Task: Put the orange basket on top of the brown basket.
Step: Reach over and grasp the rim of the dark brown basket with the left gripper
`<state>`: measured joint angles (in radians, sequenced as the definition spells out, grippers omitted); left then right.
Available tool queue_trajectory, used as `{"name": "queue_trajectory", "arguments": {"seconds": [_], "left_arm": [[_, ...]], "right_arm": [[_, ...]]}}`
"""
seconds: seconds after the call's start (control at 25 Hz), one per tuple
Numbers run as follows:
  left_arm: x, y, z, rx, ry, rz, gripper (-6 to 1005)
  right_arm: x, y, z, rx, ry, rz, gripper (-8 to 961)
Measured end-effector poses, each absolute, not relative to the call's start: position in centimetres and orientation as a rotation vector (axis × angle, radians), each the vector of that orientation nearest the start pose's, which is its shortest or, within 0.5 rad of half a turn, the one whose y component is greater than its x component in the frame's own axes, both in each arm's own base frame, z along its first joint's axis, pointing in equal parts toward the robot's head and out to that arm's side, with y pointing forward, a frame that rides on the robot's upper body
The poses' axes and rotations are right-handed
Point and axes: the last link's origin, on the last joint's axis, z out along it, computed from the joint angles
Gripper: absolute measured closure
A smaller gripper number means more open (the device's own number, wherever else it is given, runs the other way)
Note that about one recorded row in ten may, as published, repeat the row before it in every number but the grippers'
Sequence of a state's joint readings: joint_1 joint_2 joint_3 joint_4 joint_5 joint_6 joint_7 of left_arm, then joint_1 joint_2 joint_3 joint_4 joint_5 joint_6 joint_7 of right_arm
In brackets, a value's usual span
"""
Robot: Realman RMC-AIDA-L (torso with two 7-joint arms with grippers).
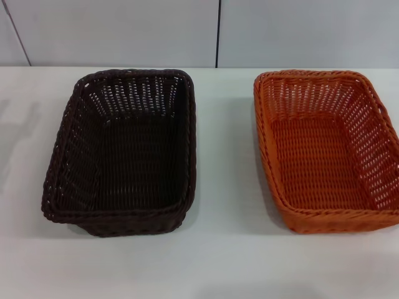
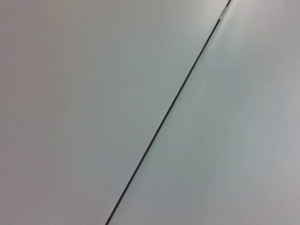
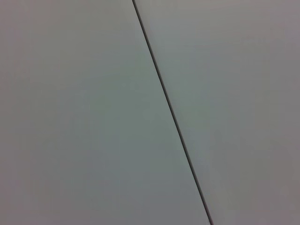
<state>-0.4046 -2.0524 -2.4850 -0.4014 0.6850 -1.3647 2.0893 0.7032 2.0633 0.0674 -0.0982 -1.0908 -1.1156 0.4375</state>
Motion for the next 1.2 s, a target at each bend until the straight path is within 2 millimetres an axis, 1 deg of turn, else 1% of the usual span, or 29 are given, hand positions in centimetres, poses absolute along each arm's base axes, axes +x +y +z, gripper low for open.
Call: {"name": "queue_trajectory", "arguments": {"seconds": [0.52,0.72,0.96,1.04,1.2], "left_arm": [[-32.1,34.4,12.7,-1.321,-0.619,-1.390,154],[-31.7,34.2,13.2,-1.356,-0.577,-1.381,159],[-31.4,34.4,13.3,-1.385,-0.572,-1.377,165],[-31.0,34.8,13.3,-1.411,-0.593,-1.381,167],[-30.0,37.0,13.2,-1.479,-0.742,-1.362,172]], "right_arm": [[31.2,41.0,7.6,-1.200,0.655,0.934,379],[31.2,41.0,7.4,-1.202,0.660,0.936,381],[31.8,40.5,7.3,-1.213,0.663,0.920,384],[32.2,40.3,7.3,-1.230,0.662,0.901,385],[33.3,39.3,7.4,-1.248,0.662,0.870,386]]}}
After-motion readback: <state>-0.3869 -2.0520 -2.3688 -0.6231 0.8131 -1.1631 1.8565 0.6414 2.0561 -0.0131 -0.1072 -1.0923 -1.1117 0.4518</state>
